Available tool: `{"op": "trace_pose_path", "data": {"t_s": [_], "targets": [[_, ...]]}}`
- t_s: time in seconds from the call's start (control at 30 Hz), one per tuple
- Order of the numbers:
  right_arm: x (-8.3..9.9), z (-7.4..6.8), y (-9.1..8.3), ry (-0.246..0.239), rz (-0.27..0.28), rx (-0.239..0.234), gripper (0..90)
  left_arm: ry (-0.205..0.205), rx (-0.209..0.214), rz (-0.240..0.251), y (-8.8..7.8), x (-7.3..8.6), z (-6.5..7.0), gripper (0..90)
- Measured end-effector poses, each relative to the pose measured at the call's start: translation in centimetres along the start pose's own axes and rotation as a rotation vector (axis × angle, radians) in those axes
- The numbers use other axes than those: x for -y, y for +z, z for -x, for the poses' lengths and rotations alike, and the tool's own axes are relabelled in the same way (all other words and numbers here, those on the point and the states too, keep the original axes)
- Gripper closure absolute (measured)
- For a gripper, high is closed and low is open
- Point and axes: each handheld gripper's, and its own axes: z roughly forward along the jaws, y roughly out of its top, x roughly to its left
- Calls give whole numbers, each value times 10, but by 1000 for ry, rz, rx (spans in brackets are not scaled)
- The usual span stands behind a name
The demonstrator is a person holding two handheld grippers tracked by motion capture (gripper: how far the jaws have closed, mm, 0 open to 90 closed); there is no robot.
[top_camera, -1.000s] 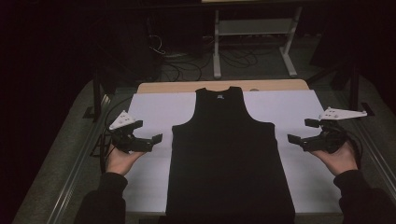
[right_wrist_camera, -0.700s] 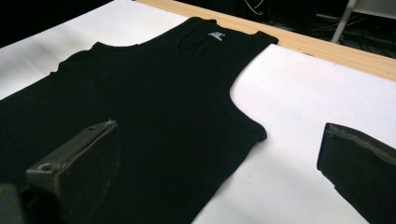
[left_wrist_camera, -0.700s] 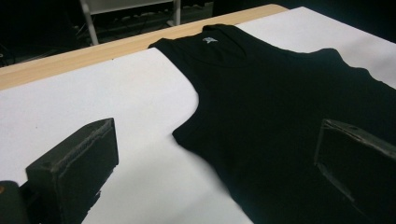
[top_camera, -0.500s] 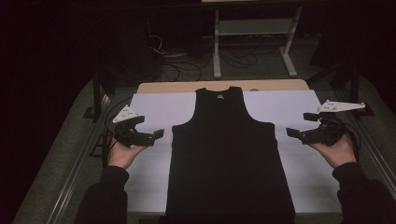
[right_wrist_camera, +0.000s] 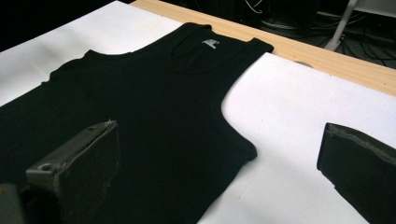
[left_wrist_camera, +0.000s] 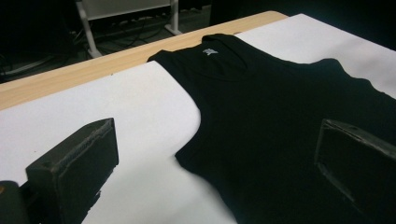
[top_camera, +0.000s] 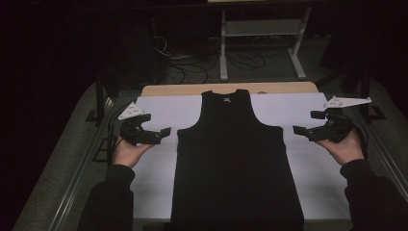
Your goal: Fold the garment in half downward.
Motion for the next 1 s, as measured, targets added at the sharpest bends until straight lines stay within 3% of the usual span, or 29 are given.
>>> {"op": "trace_pose_path", "data": {"t_s": [1.0], "targets": [[-21,20,36,15,-51,-27,0,-55,-11,-44,25,-9,-27,0]]}}
